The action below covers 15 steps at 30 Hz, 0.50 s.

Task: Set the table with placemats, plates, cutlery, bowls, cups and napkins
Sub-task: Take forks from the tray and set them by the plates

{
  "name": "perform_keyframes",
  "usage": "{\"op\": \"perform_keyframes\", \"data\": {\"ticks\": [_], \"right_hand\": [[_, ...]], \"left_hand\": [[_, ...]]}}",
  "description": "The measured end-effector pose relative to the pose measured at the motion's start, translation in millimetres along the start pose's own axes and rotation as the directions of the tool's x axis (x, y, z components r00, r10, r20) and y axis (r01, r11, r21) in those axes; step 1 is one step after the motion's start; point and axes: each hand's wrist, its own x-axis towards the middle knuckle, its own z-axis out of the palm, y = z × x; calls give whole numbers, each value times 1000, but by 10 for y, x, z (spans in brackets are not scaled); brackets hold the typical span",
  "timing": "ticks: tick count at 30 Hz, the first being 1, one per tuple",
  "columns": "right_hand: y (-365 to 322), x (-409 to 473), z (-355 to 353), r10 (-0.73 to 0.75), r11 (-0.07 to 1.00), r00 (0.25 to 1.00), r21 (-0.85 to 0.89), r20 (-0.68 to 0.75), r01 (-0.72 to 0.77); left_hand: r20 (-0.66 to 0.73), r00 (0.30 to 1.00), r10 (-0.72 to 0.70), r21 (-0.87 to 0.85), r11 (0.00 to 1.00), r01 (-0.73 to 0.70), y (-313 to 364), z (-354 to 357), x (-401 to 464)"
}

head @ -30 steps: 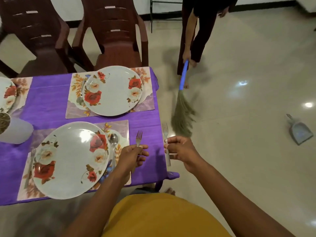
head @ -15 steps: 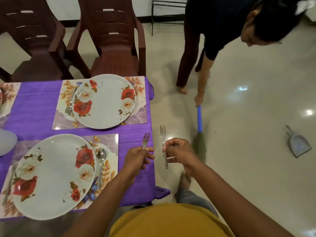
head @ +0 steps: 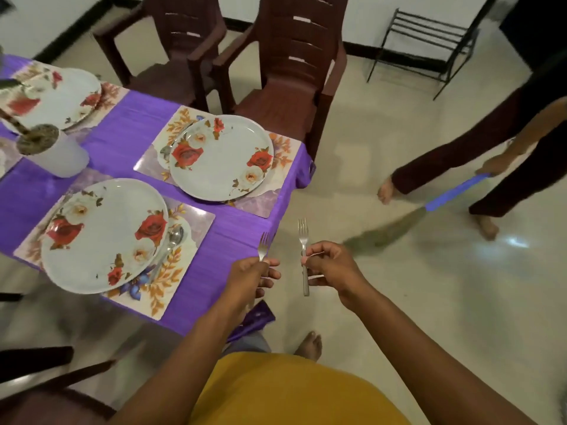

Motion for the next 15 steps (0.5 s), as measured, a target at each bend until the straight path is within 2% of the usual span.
{"op": "perform_keyframes", "data": {"ticks": [9,15], "right_hand": [[-247,281,-293,-28,999,998,-43,62,31],[-500,708,-336,-14,995,997,-96,73,21]], "left_hand": [[-20,1000,17,-34,999,-17,207,294,150],[-15,1000,25,-75,997,-26,458,463,627]]}}
